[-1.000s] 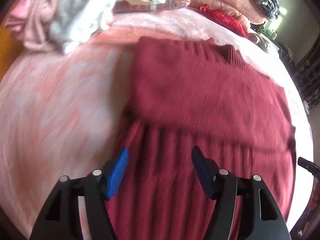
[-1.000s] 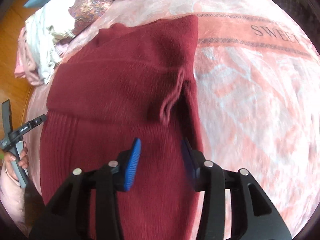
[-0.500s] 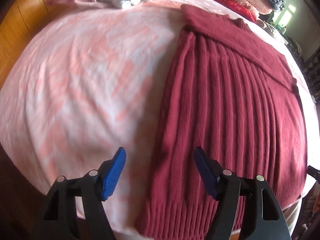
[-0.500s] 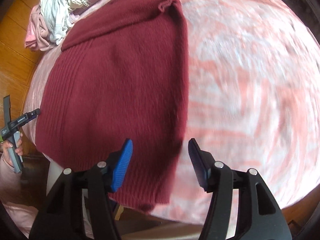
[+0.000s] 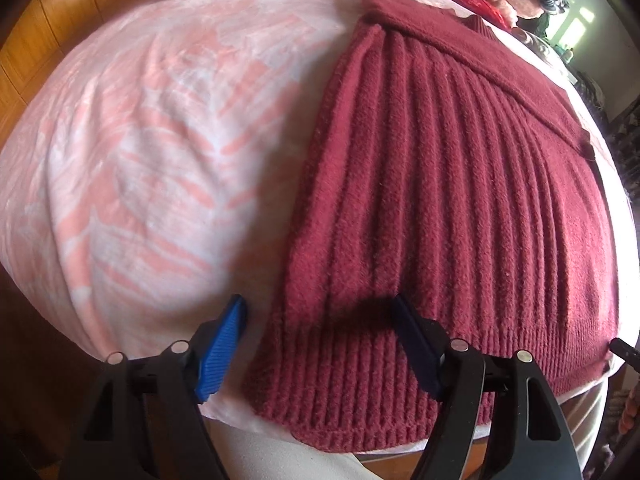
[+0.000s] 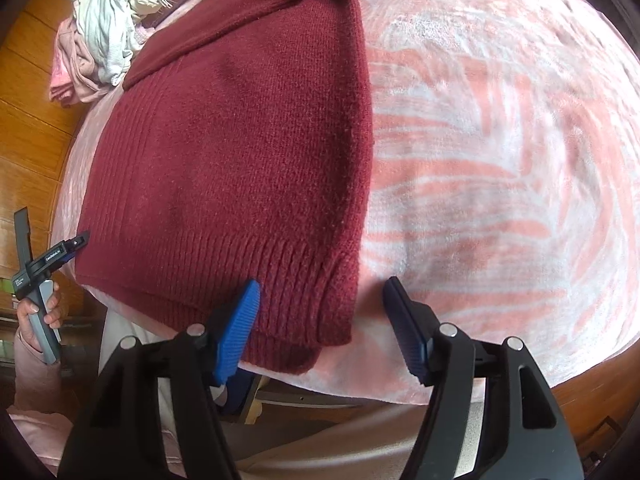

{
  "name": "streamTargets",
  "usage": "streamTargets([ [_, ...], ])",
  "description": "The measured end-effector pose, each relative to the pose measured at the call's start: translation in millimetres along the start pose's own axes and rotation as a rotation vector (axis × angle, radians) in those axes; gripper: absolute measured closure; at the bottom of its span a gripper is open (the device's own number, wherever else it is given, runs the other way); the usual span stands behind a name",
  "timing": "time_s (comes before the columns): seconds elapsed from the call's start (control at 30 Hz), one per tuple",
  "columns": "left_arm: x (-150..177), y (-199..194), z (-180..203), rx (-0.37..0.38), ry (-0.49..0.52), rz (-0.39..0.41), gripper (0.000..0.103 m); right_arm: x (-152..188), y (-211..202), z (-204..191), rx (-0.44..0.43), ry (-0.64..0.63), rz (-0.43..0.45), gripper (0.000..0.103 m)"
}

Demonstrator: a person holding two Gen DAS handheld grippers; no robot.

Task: Fold small clothes
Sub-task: 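Move both open tools to the ribbed hem of the sweater, then grasp the ribbed hem with the right tool while the left tool grasps it too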

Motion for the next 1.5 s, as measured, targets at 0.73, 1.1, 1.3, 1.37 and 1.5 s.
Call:
streamTargets([
  [0.73, -20.9, -45.8, 24.0, 0.334, -0.11, 0.028, 0.092, -26.5, -40.9, -23.7, -0.34, -0.006, 0.06, 0.093],
  [1.1, -109.6, -59.1, 39.2, 0.345, -0.115, 0.117, 0.092, -122.7, -67.4, -26.8, -0.291, -0.007, 0.14, 0.094],
  [1.3, -155.9, -24.2, 42.7, 0.326, -0.179, 0.088, 0.092, -182.3, -34.2, -11.3, -0.249, 0.084, 0.098, 0.095],
  [1.37, -166.7, -9.1, 39.6, 0.314, -0.211, 0.071, 0.092, -193.5, -22.7, -1.2, -0.23, 0.112, 0.079, 0.097],
  [1.5, -175.5, 13.2, 38.5, 0.322, -0.239, 0.017, 0.089, -205.5, -5.6, 11.7, -0.242, 0.168, 0.046, 0.093],
])
Point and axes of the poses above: each gripper's, at about its wrist camera, not at the fingertips, and y roughly the way its jaws point, z to its right, x to its underside, the point moved 9 cm from there along y, roughly the way its jaws point, and after that the axes turned 8 degrees about -z, right-handed, at the moved point
